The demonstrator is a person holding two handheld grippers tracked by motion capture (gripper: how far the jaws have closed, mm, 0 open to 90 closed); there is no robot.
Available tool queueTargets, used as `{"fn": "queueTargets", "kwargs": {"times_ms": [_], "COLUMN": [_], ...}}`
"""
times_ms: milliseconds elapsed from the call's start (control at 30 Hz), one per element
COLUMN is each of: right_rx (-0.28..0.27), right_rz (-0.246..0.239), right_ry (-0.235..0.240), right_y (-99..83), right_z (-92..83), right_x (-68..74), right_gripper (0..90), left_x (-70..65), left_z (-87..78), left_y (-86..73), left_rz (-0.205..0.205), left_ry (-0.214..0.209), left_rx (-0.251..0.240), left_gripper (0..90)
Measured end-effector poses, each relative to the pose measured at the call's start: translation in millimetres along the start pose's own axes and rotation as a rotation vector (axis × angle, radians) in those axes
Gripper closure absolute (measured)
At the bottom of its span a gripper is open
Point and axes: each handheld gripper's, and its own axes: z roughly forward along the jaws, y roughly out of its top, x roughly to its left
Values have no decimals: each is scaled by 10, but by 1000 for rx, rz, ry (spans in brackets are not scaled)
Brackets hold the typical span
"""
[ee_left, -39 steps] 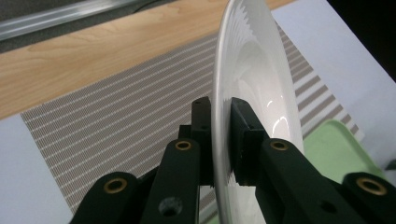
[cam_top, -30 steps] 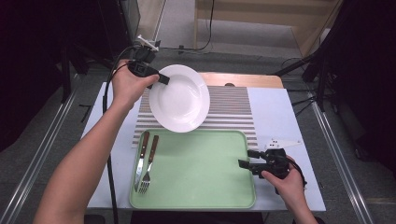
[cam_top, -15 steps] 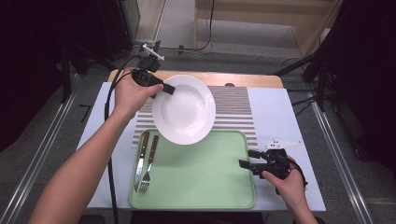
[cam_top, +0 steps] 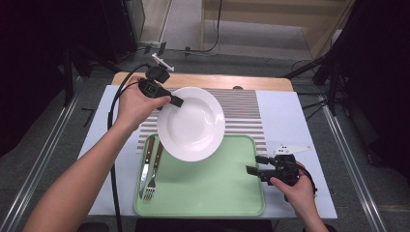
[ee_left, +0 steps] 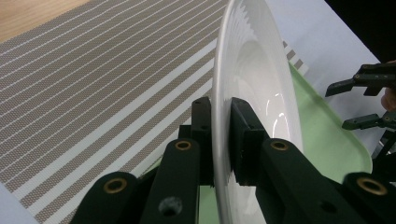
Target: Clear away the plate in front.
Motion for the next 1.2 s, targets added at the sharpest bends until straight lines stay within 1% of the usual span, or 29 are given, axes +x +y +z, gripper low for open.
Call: {"fn": "queueTargets", "kwargs": {"times_ms": [67, 233, 400, 567, 667, 767, 867, 900, 933, 967, 1033, 1100, 1133, 1167, 1200], "right_rx": [-1, 1, 0, 2, 3, 2, 1, 2, 2, 4, 7, 8, 8, 7, 6], "right_rz": [1, 1, 1, -3, -2, -3, -1, -1, -2, -2, -1, -2, -2, -1, 0], "right_ry": [1, 1, 1, 4, 4, 4, 4, 4, 4, 4, 6, 6, 6, 6, 9], "right_y": [1, 1, 2, 1, 0, 1, 0, 0, 0, 0, -1, -3, -3, -2, -2], "right_z": [-1, 7, 9, 13, 13, 14, 12, 12, 13, 13, 15, 17, 18, 19, 19], "right_x": [0, 1, 3, 3, 3, 3, 5, 4, 3, 2, 7, 11, 12, 13, 13], "right_gripper": [327, 327, 327, 327, 327, 327, 327, 327, 327, 327, 327, 327, 327, 327, 327], "left_x": [-27, -116, -197, -272, -331, -370, -392, -398, -408, -414, -427, -436, -441, -445, -451], "left_z": [24, 49, 63, 115, 153, 181, 209, 218, 229, 241, 262, 285, 296, 307, 319], "left_y": [-17, -41, -56, -73, -84, -93, -117, -124, -138, -149, -175, -205, -219, -238, -255], "left_rz": [5, 39, 52, 72, 92, 98, 101, 107, 104, 104, 109, 110, 114, 117, 113], "left_ry": [-16, -13, -34, -54, -52, -43, -50, -57, -60, -70, -77, -74, -72, -72, -75], "left_rx": [11, 27, 32, 58, 74, 77, 78, 89, 84, 89, 92, 85, 92, 81, 86], "left_gripper": [806, 806, 806, 806, 806, 805, 805, 805, 805, 805, 806, 805, 805, 805, 805]}}
